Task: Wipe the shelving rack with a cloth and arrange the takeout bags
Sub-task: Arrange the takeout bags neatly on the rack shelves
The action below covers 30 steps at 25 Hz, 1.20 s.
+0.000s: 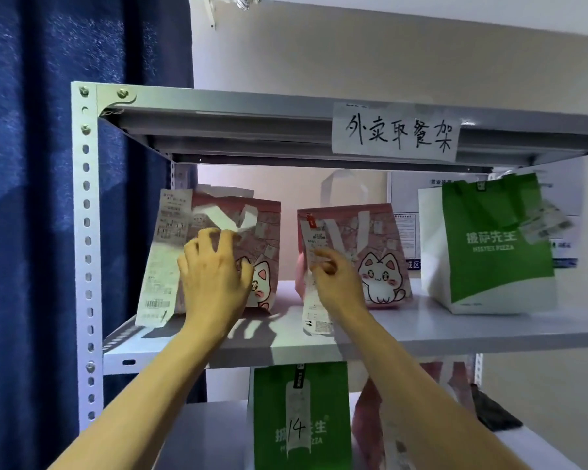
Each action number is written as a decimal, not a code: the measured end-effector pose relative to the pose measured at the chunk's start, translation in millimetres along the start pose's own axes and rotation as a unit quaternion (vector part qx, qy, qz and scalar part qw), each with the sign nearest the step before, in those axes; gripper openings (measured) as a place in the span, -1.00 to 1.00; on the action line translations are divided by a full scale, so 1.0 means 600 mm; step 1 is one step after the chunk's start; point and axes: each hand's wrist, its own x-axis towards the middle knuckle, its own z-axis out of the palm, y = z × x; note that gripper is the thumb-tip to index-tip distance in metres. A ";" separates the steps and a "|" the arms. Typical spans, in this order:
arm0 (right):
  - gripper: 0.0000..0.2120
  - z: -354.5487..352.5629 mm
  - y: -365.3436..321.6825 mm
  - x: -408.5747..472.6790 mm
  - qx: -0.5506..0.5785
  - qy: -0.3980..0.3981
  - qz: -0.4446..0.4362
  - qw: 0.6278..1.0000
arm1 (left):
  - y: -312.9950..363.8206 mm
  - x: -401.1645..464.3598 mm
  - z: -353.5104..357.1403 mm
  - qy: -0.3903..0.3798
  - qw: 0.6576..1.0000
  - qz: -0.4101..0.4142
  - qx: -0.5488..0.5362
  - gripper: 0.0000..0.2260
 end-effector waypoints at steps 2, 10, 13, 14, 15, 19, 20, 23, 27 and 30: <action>-0.73 -0.028 0.008 0.002 0.003 0.005 0.005 1.000 | 0.025 -0.004 0.010 -0.029 0.999 0.004 -0.031 -0.77; -0.76 -0.167 0.080 -0.002 -0.030 0.057 0.030 0.998 | 0.117 -0.030 0.128 -0.192 0.953 -0.037 -0.232 -0.66; -0.76 -0.235 0.102 0.009 -0.026 0.080 0.027 0.996 | 0.148 -0.032 0.175 -0.199 0.948 -0.058 -0.242 -0.67; -0.76 -0.259 0.108 0.014 -0.030 0.100 0.020 0.994 | 0.157 -0.033 0.188 -0.193 0.947 -0.071 -0.246 -0.70; -0.76 -0.288 0.115 0.021 -0.037 0.122 0.011 0.992 | 0.171 -0.033 0.202 -0.181 0.947 -0.084 -0.253 -0.75; -0.85 -0.406 0.150 0.042 -0.031 0.211 -0.003 0.977 | 0.195 -0.026 0.237 -0.129 0.948 -0.161 -0.242 -0.69; -0.87 -0.438 0.163 0.048 -0.036 0.238 -0.013 0.971 | 0.197 -0.022 0.246 -0.124 0.949 -0.178 -0.230 -0.64; -0.89 -0.519 0.198 0.067 -0.050 0.340 -0.030 0.939 | 0.194 -0.010 0.265 -0.112 0.947 -0.216 -0.212 -0.67; -0.69 -0.596 0.243 0.099 -0.070 0.351 0.028 0.933 | 0.189 0.006 0.284 -0.126 0.917 -0.285 -0.250 -0.72; -0.59 -0.621 0.262 0.120 -0.052 0.262 0.024 0.963 | 0.189 0.012 0.291 -0.111 0.901 -0.313 -0.278 -0.64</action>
